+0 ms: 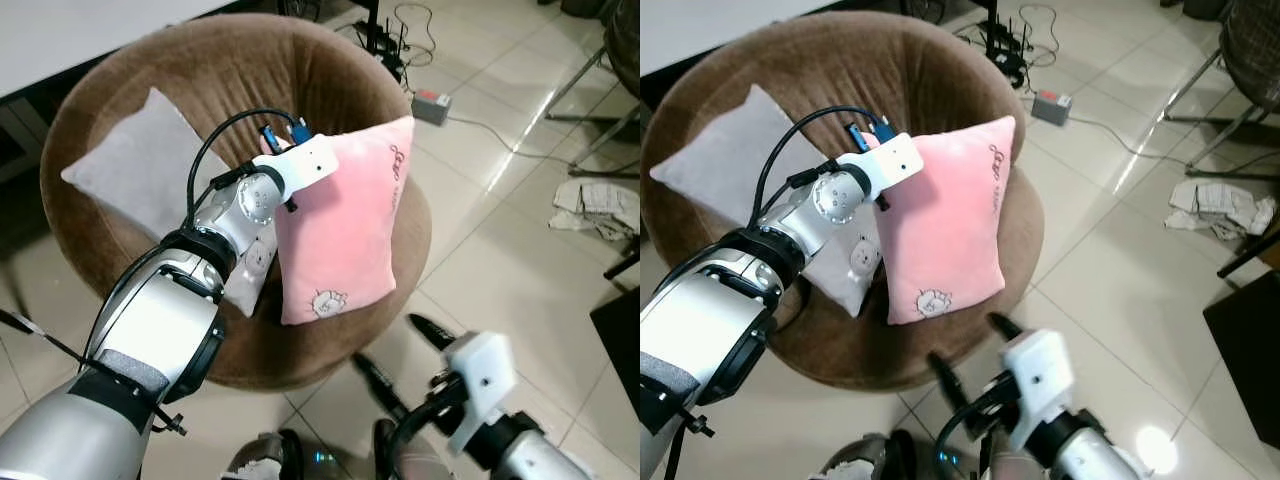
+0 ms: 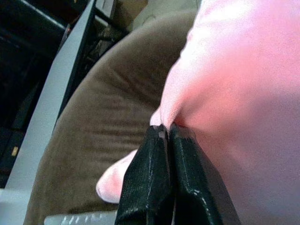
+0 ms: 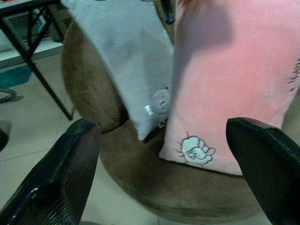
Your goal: Move the pillow to the sofa from floor
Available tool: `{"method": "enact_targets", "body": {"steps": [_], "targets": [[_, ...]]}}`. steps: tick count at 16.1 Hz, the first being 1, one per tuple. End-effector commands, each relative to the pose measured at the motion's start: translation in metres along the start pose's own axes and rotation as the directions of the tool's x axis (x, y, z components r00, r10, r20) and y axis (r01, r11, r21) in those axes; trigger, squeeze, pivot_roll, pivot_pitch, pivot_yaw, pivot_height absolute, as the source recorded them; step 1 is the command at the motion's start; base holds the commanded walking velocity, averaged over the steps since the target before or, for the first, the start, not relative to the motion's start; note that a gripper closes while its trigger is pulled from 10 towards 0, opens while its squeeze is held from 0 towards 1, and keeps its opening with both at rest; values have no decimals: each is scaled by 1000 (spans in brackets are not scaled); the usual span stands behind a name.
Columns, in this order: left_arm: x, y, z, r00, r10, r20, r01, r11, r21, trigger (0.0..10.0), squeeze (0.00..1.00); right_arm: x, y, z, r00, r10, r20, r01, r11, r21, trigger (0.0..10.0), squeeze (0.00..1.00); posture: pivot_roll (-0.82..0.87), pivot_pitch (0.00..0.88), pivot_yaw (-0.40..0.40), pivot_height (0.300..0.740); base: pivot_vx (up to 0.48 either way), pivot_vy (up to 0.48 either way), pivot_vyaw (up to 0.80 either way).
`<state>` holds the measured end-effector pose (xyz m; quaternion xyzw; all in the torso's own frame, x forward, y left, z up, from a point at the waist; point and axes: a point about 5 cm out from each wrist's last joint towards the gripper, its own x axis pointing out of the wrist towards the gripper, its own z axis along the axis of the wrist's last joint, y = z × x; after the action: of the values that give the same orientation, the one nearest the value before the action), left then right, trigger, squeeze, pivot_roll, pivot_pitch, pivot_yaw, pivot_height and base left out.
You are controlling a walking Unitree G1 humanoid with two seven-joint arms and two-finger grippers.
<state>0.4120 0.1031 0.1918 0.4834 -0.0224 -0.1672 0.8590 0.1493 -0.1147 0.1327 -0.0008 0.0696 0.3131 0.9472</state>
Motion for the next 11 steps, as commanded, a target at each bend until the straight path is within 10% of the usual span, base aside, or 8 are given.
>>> {"method": "enact_targets", "body": {"steps": [1, 2, 9, 10, 11], "targets": [[0, 13, 0, 999, 49, -14, -49, 998, 31, 10000, 0, 1, -2, 0, 1000, -7, -8, 7, 1000, -9, 10000, 0, -219, 257, 50, 740, 0, 0, 0], [-1, 19, -2, 996, 89, -22, -88, 995, 48, 10000, 1000, 2, -4, 2, 1000, -23, 4, 24, 1000, -10, 10000, 0, -218, 256, 47, 740, 0, 0, 0], [-2, 40, 9, 974, 220, 63, -222, 975, 31, 10000, 1000, 5, -10, 3, 999, -47, 18, 47, 999, -14, 10000, 0, -208, 240, 40, 740, 0, 0, 0], [-1, 34, 10, 982, 173, 77, -161, 976, -147, 10000, 0, 6, -13, 2, 996, -89, 24, 90, 995, -31, 10000, 0, -204, 235, 44, 740, 0, 0, 0], [-2, 27, 9, 986, 135, 96, -86, 914, -397, 10000, 0, 7, -17, 0, 990, -142, 25, 143, 989, -24, 10000, 0, -199, 224, 47, 740, 0, 0, 0]]}}
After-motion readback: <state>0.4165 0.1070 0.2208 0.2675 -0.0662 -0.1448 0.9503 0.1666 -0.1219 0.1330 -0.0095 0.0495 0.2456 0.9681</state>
